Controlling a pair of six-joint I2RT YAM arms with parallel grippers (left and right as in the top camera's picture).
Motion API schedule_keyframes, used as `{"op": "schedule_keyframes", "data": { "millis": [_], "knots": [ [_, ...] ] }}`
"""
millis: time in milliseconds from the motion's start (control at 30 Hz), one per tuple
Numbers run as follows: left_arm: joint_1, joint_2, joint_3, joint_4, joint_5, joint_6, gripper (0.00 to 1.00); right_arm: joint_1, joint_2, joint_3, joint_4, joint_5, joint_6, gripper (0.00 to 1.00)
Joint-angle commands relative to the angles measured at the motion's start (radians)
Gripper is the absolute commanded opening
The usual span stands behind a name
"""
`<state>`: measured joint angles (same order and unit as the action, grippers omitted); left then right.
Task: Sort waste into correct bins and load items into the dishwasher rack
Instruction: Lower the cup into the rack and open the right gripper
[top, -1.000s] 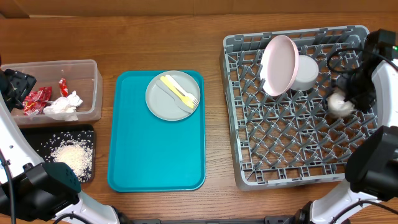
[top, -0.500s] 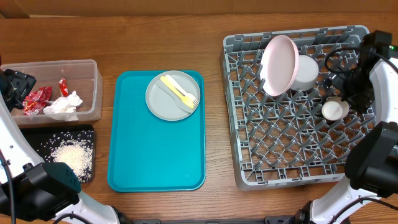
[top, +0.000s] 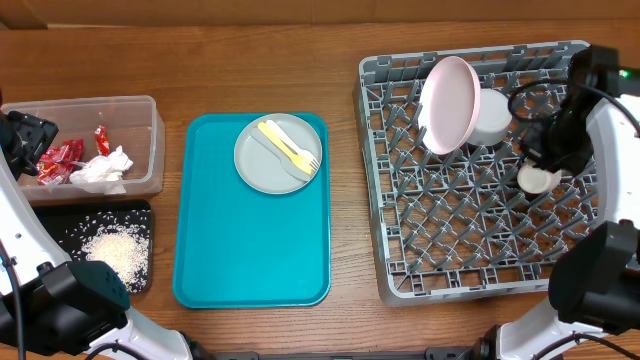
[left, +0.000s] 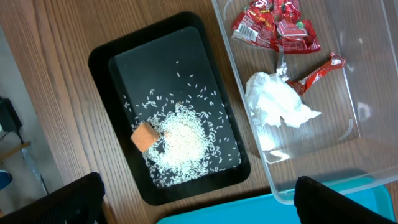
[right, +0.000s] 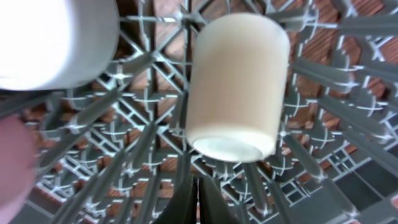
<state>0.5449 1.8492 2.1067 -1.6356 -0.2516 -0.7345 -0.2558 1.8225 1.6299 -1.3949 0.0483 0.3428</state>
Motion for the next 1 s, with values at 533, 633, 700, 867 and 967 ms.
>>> {"op": "schedule_keyframes", "data": {
  "millis": [533,633,700,867,967],
  "knots": [
    [-0.004,-0.019,0.011,-0.002,-0.018,-0.021,1.00,-0.088,-0.008,-0.098,0.245,0.142,0.031,0.11],
    [-0.004,-0.019,0.011,-0.002,-0.018,-0.021,1.00,-0.088,-0.008,-0.097,0.243,0.205,0.073,0.11],
    [-0.004,-0.019,0.011,-0.002,-0.018,-0.021,1.00,-0.088,-0.008,-0.094,0.232,0.257,0.101,0.11],
    [-0.004,-0.019,0.011,-0.002,-0.018,-0.021,1.00,-0.088,-0.008,-0.058,0.166,0.297,0.142,0.11],
    [-0.004,-0.019,0.011,-0.002,-0.018,-0.021,1.00,-0.088,-0.008,-0.030,0.120,0.338,0.180,0.12]
  ]
}}
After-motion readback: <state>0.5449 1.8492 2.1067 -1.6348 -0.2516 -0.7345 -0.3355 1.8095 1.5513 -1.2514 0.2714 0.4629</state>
